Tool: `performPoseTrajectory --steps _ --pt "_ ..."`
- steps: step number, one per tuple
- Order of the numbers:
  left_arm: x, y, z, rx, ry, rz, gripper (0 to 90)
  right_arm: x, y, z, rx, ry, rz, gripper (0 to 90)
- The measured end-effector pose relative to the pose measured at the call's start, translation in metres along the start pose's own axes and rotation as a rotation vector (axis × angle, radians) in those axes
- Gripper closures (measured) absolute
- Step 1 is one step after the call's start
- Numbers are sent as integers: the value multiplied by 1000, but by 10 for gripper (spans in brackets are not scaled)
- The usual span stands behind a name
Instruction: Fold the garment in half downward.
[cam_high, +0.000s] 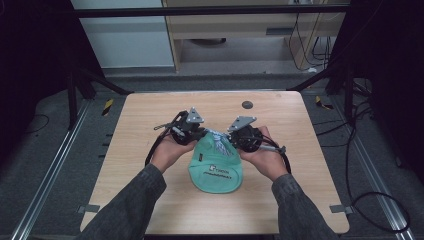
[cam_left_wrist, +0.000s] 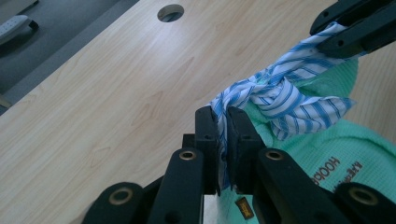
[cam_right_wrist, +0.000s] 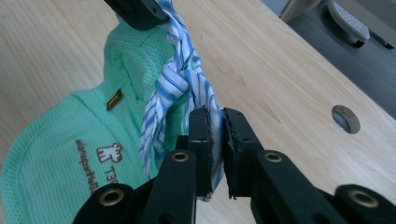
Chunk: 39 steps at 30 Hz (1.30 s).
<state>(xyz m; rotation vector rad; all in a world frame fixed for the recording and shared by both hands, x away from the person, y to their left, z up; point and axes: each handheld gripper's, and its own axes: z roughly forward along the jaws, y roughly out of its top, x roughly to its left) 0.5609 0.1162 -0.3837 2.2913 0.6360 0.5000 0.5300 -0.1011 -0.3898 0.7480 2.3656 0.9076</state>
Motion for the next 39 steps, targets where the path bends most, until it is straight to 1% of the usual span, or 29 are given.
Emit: performPoseTrajectory --steps 2,3,6,7,8,10,12,20,24,27,35,37,38,39 --pt "-5 -8 0 -5 -3 -1 841 4 -4 1 -2 8 -1 822" --pt "-5 -8 0 -5 -3 -1 841 4 -4 1 -2 8 -1 822" --pt "-9 -15 -1 -16 -6 -18 840 11 -9 1 -3 18 -6 822" --pt "-10 -18 -2 -15 -8 -16 840 12 -10 1 -8 20 -7 821" --pt "-11 -19 -3 -26 -9 -28 839 16 -12 0 -11 23 -12 819" --pt "-13 -22 -5 -30 -10 -28 838 18 -13 0 -14 24 -16 819" --pt "-16 -25 -6 -36 -12 -37 838 21 -16 -1 -18 28 -18 819" --pt "-28 -35 -12 -39 -12 -46 838 29 -22 -4 -20 46 -29 813" --pt "-34 -39 -16 -42 -11 -44 839 33 -25 -5 -24 52 -25 811" --pt "-40 -44 -19 -49 -14 -52 837 37 -28 -6 -23 61 -30 807" --pt "-51 -58 -20 -43 -40 -58 835 49 -39 -7 -15 91 -32 803" --pt "-53 -62 -20 -38 -47 -57 834 54 -43 -7 -13 100 -35 801" --pt "-55 -65 -20 -36 -51 -59 834 54 -43 -7 -13 100 -35 801" --pt "-57 -68 -19 -31 -56 -55 833 57 -47 -6 -7 106 -37 802"
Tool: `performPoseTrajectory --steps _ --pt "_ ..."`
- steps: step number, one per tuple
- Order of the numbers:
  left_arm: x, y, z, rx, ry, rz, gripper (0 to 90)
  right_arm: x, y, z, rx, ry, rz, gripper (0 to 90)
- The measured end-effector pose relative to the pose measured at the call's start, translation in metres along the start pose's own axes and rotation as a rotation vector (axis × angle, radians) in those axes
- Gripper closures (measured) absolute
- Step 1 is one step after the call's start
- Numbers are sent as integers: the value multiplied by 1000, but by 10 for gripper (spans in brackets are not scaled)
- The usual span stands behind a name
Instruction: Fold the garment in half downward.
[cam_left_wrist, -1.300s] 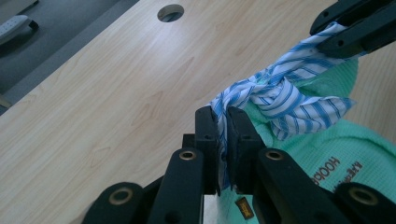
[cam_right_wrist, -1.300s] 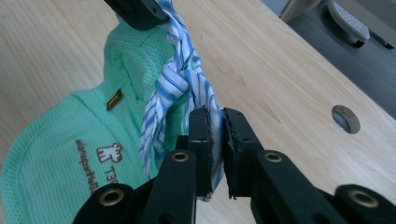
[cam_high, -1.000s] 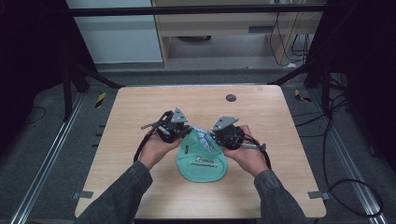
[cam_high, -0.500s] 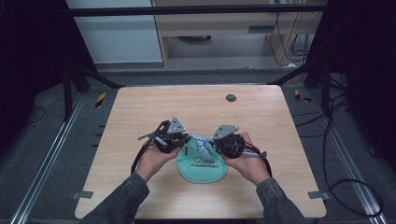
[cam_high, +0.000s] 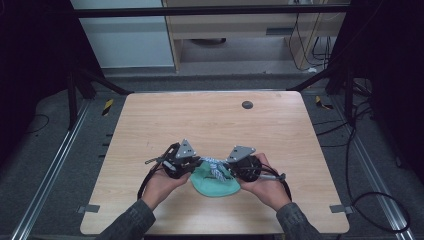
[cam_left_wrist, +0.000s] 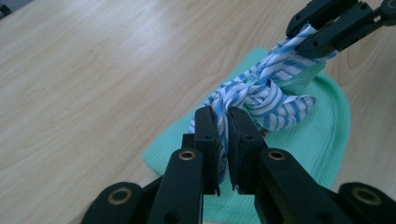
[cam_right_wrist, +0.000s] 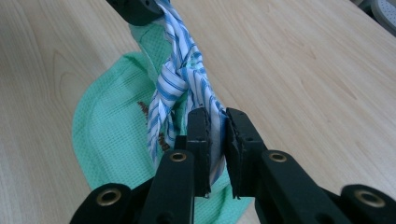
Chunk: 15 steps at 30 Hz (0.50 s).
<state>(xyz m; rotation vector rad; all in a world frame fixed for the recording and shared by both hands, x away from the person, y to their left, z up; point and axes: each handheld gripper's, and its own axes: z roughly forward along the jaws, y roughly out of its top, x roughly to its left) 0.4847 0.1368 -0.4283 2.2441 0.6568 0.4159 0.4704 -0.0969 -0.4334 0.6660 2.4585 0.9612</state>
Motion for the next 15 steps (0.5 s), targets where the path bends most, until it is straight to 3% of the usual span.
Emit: performPoseTrajectory --steps 15 --pt "-14 -29 5 20 -32 -16 785 13 -16 6 25 40 20 748"
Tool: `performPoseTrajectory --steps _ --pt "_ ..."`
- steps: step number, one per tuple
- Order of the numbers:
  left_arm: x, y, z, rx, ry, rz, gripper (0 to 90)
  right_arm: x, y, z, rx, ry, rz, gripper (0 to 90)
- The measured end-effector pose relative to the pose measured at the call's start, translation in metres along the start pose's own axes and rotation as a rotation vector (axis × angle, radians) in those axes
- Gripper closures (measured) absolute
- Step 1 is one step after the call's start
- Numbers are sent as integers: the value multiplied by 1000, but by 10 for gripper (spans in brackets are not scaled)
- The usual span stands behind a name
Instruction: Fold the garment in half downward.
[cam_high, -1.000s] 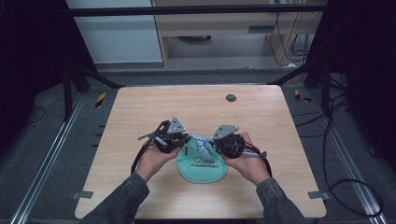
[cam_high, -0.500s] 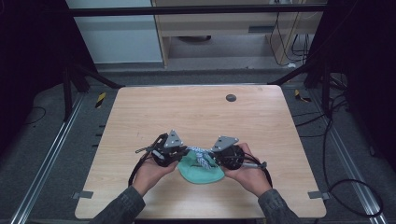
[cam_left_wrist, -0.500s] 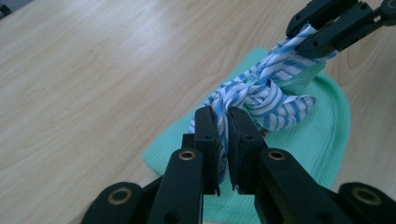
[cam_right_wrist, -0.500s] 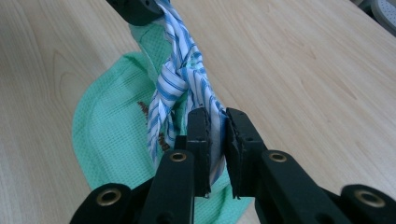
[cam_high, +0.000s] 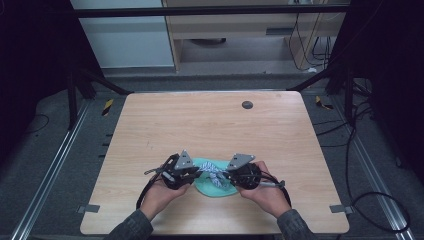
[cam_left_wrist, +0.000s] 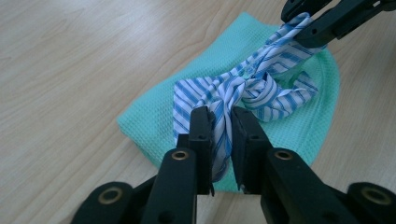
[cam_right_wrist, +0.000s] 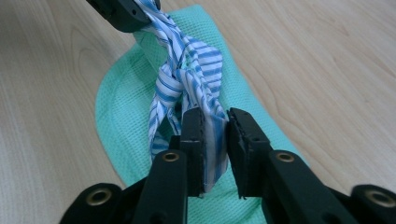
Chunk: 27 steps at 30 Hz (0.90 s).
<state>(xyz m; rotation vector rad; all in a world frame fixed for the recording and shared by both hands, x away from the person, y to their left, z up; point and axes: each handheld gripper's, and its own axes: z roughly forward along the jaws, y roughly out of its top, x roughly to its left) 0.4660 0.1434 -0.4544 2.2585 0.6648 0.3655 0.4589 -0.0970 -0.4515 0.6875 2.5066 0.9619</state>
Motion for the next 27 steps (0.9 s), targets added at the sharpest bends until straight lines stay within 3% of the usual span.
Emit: performPoseTrajectory --steps 9,13,22,27 --pt "-6 -7 -2 -21 26 13 614 8 -4 -4 9 17 -9 670" --pt "-8 -10 -3 -18 11 6 585 10 -4 -5 6 26 -7 650" --pt "-13 -22 -5 -25 1 -7 556 18 -8 -6 17 47 -11 597" --pt "-14 -25 -7 -36 0 -3 650 21 -8 -6 18 64 -19 630"
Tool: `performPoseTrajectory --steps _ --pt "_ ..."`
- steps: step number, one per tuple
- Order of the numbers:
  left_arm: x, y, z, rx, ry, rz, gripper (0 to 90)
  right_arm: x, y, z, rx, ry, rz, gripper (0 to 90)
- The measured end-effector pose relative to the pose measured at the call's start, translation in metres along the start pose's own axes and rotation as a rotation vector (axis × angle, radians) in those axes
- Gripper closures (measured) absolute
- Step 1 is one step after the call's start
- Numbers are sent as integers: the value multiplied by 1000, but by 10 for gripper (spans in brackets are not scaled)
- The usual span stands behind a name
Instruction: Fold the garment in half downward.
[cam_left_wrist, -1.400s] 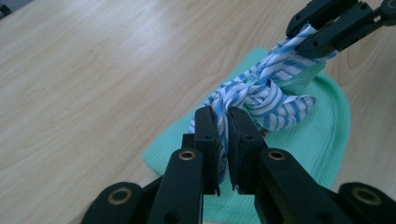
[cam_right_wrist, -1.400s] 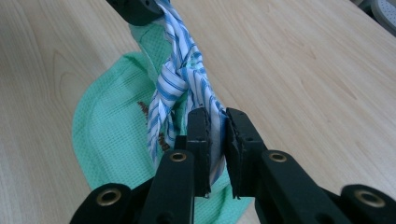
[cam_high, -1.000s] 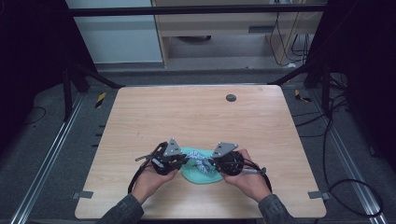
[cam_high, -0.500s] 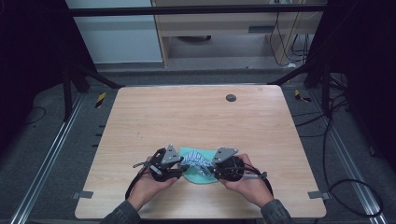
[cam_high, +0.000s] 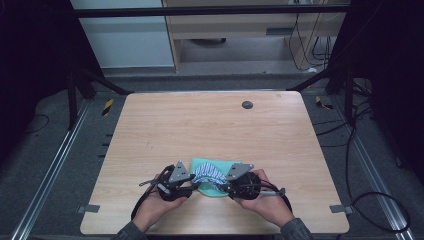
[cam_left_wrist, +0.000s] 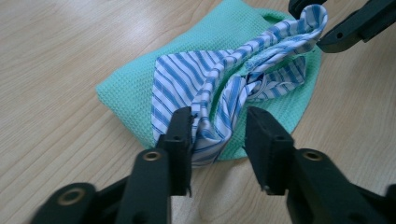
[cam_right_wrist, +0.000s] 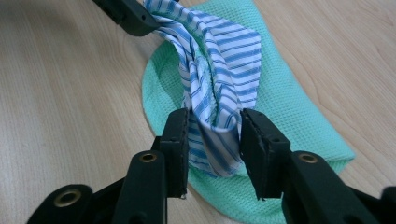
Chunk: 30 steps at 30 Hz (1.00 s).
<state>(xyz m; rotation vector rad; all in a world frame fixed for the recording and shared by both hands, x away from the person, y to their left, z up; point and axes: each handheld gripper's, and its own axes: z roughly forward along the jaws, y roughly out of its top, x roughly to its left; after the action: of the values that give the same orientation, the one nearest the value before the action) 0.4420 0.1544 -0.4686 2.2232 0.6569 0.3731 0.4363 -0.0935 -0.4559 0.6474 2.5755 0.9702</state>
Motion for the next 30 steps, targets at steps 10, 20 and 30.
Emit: performPoseTrajectory --steps 10,20,30 --pt "-2 -9 3 24 -21 8 819 5 -3 1 16 20 -46 814" --pt "-8 -16 4 49 -26 44 858 12 -12 5 31 39 -62 857" --pt "-12 -23 1 62 -36 44 863 25 -19 8 43 39 -79 865"
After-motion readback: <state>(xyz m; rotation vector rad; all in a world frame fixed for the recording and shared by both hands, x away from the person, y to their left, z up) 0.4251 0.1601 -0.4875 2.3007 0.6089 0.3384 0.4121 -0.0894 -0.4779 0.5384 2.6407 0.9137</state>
